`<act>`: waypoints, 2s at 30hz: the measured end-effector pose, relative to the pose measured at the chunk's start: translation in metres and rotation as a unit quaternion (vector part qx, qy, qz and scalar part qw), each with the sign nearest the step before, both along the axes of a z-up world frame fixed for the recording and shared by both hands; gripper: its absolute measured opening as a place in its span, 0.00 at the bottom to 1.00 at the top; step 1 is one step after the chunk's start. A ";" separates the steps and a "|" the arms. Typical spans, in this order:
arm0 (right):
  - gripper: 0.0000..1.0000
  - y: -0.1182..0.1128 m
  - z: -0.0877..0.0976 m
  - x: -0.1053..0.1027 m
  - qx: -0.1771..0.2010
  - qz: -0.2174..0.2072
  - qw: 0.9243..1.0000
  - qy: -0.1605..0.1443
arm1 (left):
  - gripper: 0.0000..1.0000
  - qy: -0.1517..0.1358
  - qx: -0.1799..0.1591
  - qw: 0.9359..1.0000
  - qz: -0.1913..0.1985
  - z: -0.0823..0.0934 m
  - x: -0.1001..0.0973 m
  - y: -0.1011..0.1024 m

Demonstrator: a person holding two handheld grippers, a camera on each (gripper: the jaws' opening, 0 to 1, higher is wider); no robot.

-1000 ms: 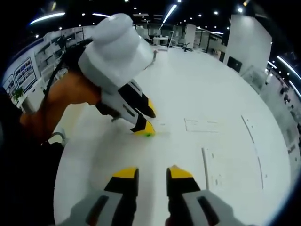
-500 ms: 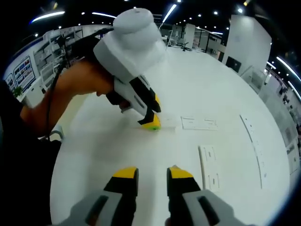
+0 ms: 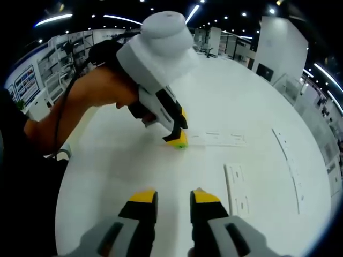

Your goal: Locate the socket holder cover, grip the socket holder cover, clip it into the socket holder slot.

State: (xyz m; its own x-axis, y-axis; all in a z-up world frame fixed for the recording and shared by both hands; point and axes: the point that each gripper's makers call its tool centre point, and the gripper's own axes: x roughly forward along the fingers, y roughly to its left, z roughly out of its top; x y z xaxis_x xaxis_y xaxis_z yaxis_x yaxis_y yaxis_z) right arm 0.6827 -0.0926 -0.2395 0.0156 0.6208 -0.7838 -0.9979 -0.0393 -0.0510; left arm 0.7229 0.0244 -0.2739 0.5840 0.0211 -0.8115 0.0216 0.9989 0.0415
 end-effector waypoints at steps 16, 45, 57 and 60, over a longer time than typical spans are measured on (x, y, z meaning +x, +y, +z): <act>0.25 0.001 -0.002 0.006 -0.004 -0.003 1.000 0.004 | 0.26 -0.001 -0.012 1.000 0.004 0.000 0.006 0.006; 0.24 0.001 -0.001 0.015 -0.004 -0.008 1.000 0.003 | 0.26 0.003 -0.021 1.000 -0.003 0.002 0.015 0.005; 0.24 -0.001 -0.005 0.018 -0.006 -0.013 1.000 0.002 | 0.26 0.002 -0.013 1.000 -0.010 0.001 0.026 0.004; 0.24 -0.002 -0.006 0.019 -0.007 -0.015 1.000 0.002 | 0.26 0.001 -0.013 1.000 -0.011 0.001 0.029 0.003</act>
